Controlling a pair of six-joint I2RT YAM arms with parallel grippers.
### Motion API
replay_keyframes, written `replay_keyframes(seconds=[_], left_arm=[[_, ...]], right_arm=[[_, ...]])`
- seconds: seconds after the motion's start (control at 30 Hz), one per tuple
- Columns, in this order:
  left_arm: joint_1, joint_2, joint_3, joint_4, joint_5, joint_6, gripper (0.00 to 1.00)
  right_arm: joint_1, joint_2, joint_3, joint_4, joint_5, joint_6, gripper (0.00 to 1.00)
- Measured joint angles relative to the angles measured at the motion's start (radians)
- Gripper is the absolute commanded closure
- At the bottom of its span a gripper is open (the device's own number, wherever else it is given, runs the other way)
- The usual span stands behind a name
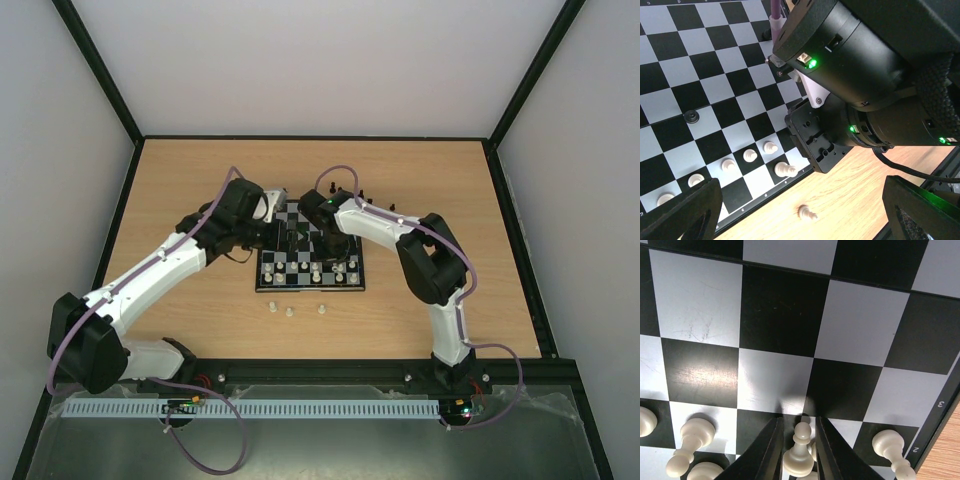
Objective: Set up the chess pieces on the board
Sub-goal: Pick up the chess piece from the chessboard.
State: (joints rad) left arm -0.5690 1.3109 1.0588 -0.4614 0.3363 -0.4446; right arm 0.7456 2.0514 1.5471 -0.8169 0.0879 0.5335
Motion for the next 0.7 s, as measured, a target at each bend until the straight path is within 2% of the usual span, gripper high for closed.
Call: replay_keyframes(seconds=[0.7], left_arm=[[0.005,0.0,-0.013,0.006,0.0,0.0,0.09]], right_arm=[[0.0,0.023,0.017,0.005,-0.001,-0.012,0.91]])
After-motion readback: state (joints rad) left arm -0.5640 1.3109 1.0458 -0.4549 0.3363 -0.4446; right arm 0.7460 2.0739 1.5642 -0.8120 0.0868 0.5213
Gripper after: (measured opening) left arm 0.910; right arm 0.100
